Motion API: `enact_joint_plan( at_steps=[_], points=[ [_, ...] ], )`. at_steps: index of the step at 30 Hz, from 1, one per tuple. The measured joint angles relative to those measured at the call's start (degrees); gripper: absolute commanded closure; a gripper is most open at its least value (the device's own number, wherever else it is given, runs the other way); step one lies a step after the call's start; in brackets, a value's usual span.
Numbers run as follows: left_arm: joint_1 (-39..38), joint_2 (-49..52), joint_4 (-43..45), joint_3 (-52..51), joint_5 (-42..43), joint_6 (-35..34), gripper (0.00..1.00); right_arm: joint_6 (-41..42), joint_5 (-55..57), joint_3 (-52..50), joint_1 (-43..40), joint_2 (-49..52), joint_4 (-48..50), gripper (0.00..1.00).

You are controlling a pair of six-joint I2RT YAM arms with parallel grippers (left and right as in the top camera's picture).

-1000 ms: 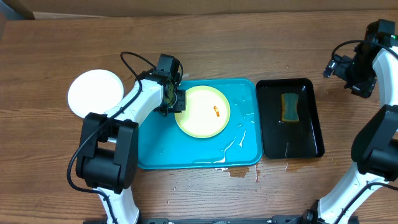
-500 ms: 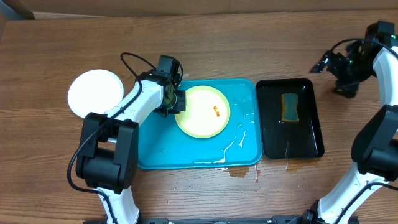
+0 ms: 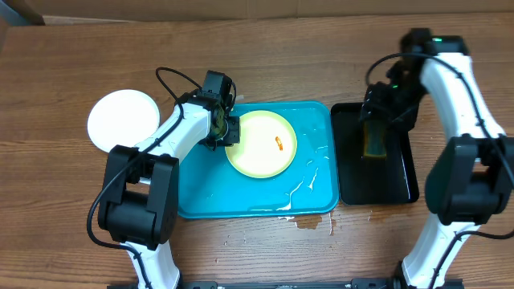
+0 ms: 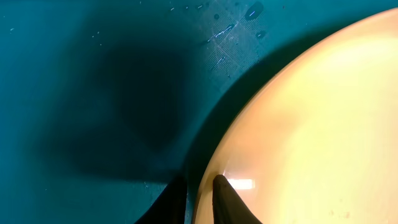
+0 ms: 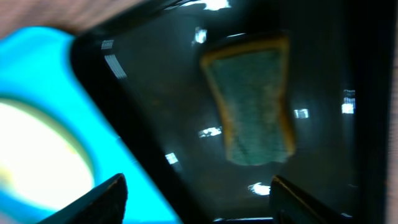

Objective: Clean dirty plates on tray and stack at the side
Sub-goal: 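Reach the right gripper into the black tray and grasp the sponge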

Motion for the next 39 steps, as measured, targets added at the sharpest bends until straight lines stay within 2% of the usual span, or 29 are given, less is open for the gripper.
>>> enact_joint_plan(
  at_steps=[5,11,17,20,21,24,26,27,30,32,33,37,39],
  points=[
    [0.0,0.0,0.0,0.0,0.0,0.0,0.8,2.0,10.2,-0.9,3.1,0.0,-0.2,0.33],
    [0.0,0.0,0.1,0.0,0.0,0.0,0.79,3.2,14.3,-5.9,3.1,0.0,0.6,0.33],
    [0.0,0.0,0.1,0.0,0.0,0.0,0.78,3.3,15.3,-14.7,3.1,0.0,8.6,0.34],
    [0.0,0.0,0.1,0.0,0.0,0.0,0.78,2.9,15.3,-18.8,3.2,0.0,12.6,0.38],
    [0.0,0.0,0.1,0.0,0.0,0.0,0.77,2.5,15.2,-19.7,3.2,0.0,13.8,0.41],
    [0.0,0.0,0.1,0.0,0.0,0.0,0.76,0.2,13.4,-22.0,3.1,-0.7,17.3,0.68],
    [0.0,0.0,0.1,0.0,0.0,0.0,0.75,-0.3,11.8,-22.6,3.1,-1.0,18.6,0.9],
    [0.0,0.0,0.1,0.0,0.0,0.0,0.74,-0.7,10.9,-22.7,3.2,-1.0,18.9,0.96],
    [0.0,0.0,0.1,0.0,0.0,0.0,0.73,-1.0,9.3,-22.8,3.1,-1.1,19.3,0.96],
    [0.0,0.0,0.1,0.0,0.0,0.0,0.71,-0.9,8.9,-22.8,3.1,-1.1,19.2,0.64],
    [0.0,0.0,0.1,0.0,0.0,0.0,0.69,-0.9,8.9,-22.8,3.1,-1.1,19.1,0.51],
    [0.0,0.0,0.1,0.0,0.0,0.0,0.67,-1.4,8.2,-23.0,3.1,-1.1,18.4,0.47],
    [0.0,0.0,0.1,0.0,0.0,0.0,0.67,-1.2,8.0,-23.0,3.1,-1.1,18.7,0.39]
  ],
)
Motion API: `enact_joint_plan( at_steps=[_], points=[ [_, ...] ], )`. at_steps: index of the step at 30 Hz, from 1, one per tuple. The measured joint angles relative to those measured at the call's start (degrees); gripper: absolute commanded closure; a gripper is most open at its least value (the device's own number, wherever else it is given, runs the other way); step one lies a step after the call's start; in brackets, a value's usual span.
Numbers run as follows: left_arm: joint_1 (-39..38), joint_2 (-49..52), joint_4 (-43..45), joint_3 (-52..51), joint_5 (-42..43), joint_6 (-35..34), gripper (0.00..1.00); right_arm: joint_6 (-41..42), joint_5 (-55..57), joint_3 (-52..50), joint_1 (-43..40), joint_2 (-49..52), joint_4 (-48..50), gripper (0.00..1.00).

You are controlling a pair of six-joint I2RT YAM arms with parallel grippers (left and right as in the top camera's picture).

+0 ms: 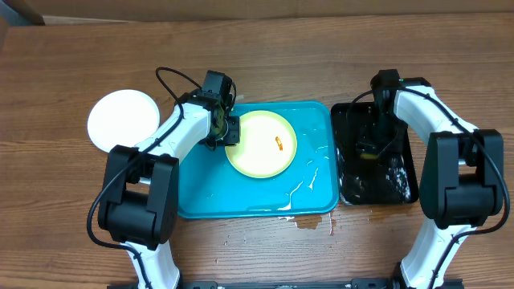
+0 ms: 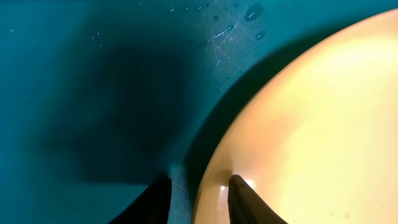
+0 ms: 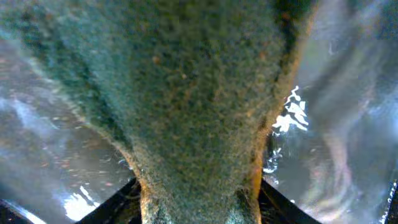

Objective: Clean dirty plates on tray and stack at the side
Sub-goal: 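Reach the right gripper into the black tray and grasp the sponge, then lift the sponge with the right gripper toward the yellow plate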

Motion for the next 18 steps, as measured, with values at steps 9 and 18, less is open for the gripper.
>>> enact_joint_plan(
  at_steps=[9,18],
  points=[
    [0.0,0.0,0.0,0.0,0.0,0.0,0.65,-0.1,0.3,0.0,0.0,-0.4,5.0,0.29],
    [0.0,0.0,0.0,0.0,0.0,0.0,0.65,-3.0,3.1,0.5,0.0,-0.4,10.4,0.15]
  ],
)
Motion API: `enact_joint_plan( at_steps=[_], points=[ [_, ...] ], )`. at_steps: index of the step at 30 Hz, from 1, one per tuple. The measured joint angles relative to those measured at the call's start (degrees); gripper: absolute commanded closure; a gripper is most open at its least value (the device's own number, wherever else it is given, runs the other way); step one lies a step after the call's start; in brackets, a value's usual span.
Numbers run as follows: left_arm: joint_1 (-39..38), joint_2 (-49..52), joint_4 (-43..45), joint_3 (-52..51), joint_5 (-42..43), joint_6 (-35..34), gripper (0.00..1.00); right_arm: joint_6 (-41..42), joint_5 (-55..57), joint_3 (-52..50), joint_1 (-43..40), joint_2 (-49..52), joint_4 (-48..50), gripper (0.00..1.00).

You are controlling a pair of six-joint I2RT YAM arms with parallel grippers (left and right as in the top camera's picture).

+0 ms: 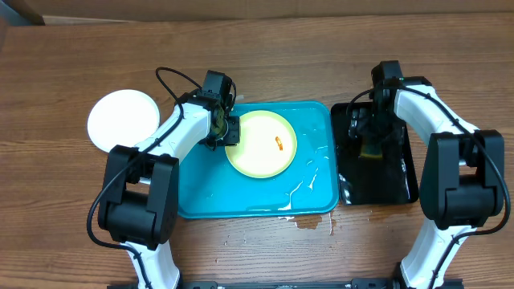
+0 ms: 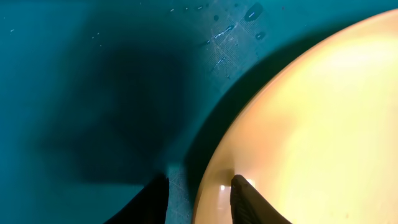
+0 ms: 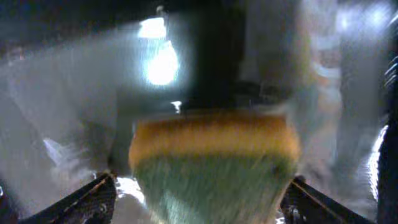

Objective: Clean dirty plates on tray and stack at the side
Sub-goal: 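Lift the sponge with the right gripper toward the yellow plate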

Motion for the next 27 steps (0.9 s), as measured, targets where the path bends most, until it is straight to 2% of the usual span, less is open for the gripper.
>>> enact_joint_plan(
  at_steps=[2,3,6,8,10,11,13,14,15,18,21,22,24,26,27],
  points=[
    [0.0,0.0,0.0,0.0,0.0,0.0,0.65,-0.2,1.0,0.0,0.0,0.0,1.7,0.19],
    [0.0,0.0,0.0,0.0,0.0,0.0,0.65,-0.3,1.3,0.0,0.0,0.0,2.7,0.26],
    [0.0,0.0,0.0,0.0,0.0,0.0,0.65,-1.2,1.9,0.0,0.0,0.0,4.2,0.59],
    [0.0,0.0,0.0,0.0,0.0,0.0,0.65,-1.3,2.0,0.0,0.0,0.0,4.5,0.95],
    [0.0,0.0,0.0,0.0,0.0,0.0,0.65,-1.0,2.1,0.0,0.0,0.0,4.4,0.96],
    [0.0,0.0,0.0,0.0,0.0,0.0,0.65,-1.0,2.1,0.0,0.0,0.0,4.4,0.83],
    [0.0,0.0,0.0,0.0,0.0,0.0,0.61,-0.6,2.1,0.0,0.0,0.0,4.5,0.2],
    [0.0,0.0,0.0,0.0,0.0,0.0,0.6,-1.0,2.2,0.0,0.0,0.0,4.4,0.13],
    [0.0,0.0,0.0,0.0,0.0,0.0,0.59,-1.0,2.1,0.0,0.0,0.0,4.4,0.12],
    [0.0,0.0,0.0,0.0,0.0,0.0,0.58,-1.2,2.0,0.0,0.0,0.0,3.1,0.16],
    [0.0,0.0,0.0,0.0,0.0,0.0,0.6,-1.8,2.0,0.0,0.0,0.0,0.3,0.41],
    [0.0,0.0,0.0,0.0,0.0,0.0,0.61,-1.9,1.9,0.0,0.0,0.0,-0.8,0.53],
    [0.0,0.0,0.0,0.0,0.0,0.0,0.61,-1.6,1.4,0.0,0.0,0.0,-2.4,0.64],
    [0.0,0.0,0.1,0.0,0.0,0.0,0.67,-1.4,0.8,0.0,0.0,0.0,-3.0,0.71],
    [0.0,0.0,0.1,0.0,0.0,-0.1,0.78,-1.4,0.7,0.0,0.0,0.0,-3.1,0.88]
  ],
)
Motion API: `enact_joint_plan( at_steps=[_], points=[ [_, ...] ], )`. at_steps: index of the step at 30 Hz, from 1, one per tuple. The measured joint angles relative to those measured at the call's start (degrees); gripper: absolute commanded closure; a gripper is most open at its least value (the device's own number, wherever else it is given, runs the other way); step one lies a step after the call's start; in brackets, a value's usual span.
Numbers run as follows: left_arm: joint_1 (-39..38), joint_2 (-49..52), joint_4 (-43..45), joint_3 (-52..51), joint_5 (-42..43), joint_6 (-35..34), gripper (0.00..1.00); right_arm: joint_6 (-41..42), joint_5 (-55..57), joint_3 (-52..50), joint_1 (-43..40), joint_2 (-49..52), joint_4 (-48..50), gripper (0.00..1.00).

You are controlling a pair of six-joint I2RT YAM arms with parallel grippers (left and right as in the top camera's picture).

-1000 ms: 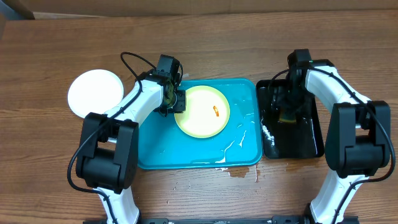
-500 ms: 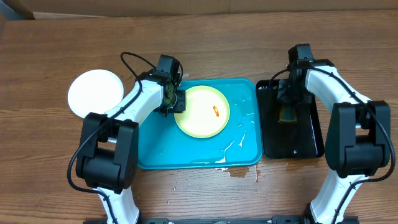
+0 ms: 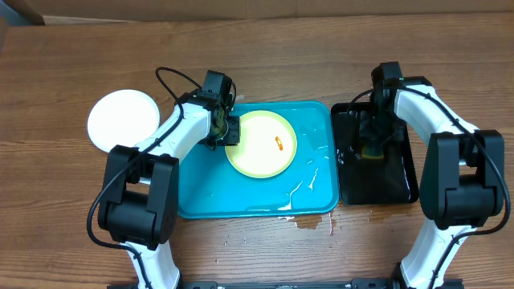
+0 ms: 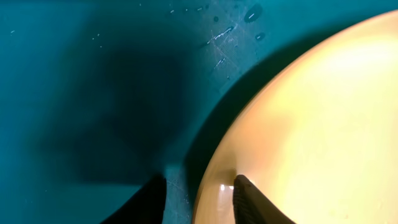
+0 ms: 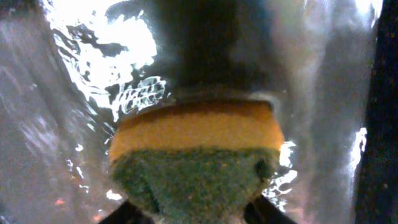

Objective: Clean dirty plates on tray and stack at the side
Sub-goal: 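Lift the sponge with the right gripper toward the yellow plate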

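A pale yellow plate (image 3: 261,144) with an orange food scrap (image 3: 279,144) lies on the blue tray (image 3: 241,201). My left gripper (image 3: 229,132) is at the plate's left rim. In the left wrist view the left gripper (image 4: 199,202) is open, one finger on the plate (image 4: 311,124) and the other on the tray (image 4: 93,74). My right gripper (image 3: 371,148) is down in the black basin (image 3: 377,181). It is shut on a yellow and green sponge (image 5: 196,155), with the right gripper (image 5: 193,214) pressing it from both sides in water.
A clean white plate (image 3: 123,120) sits on the wooden table left of the tray. White streaks and drops lie on the tray's right part. A small wet spill (image 3: 309,222) marks the table in front of the tray.
My right gripper's fingers, wide apart around the sponge before, have come in against its sides. The water in the basin glints more. The left gripper and the plate stay as they were.
First my left gripper pinched the plate's rim and my right gripper hung open above the sponge lying in the basin. Then the left fingers stood wider apart and the right gripper was down on the sponge. It then stood wide open round the sponge, and now squeezes it.
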Motion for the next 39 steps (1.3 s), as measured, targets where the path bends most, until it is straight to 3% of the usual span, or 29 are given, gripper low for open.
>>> enact_joint_plan(
  at_steps=[1,3,16,39],
  points=[
    [0.0,0.0,0.1,0.0,0.0,-0.2,0.87,-0.3,-0.4,0.0,0.0,0.0,0.1,0.96],
    [0.0,0.0,0.1,0.0,0.0,-0.3,0.96,0.0,-0.7,0.0,0.0,0.0,0.0,0.96],
    [0.0,0.0,0.3,0.0,0.3,0.1,0.96,-0.1,-1.2,10.9,0.0,0.0,-12.9,0.96],
    [0.0,0.0,0.3,0.0,0.3,0.1,0.96,2.5,1.0,11.1,2.9,0.0,-18.2,0.96]
  ],
)
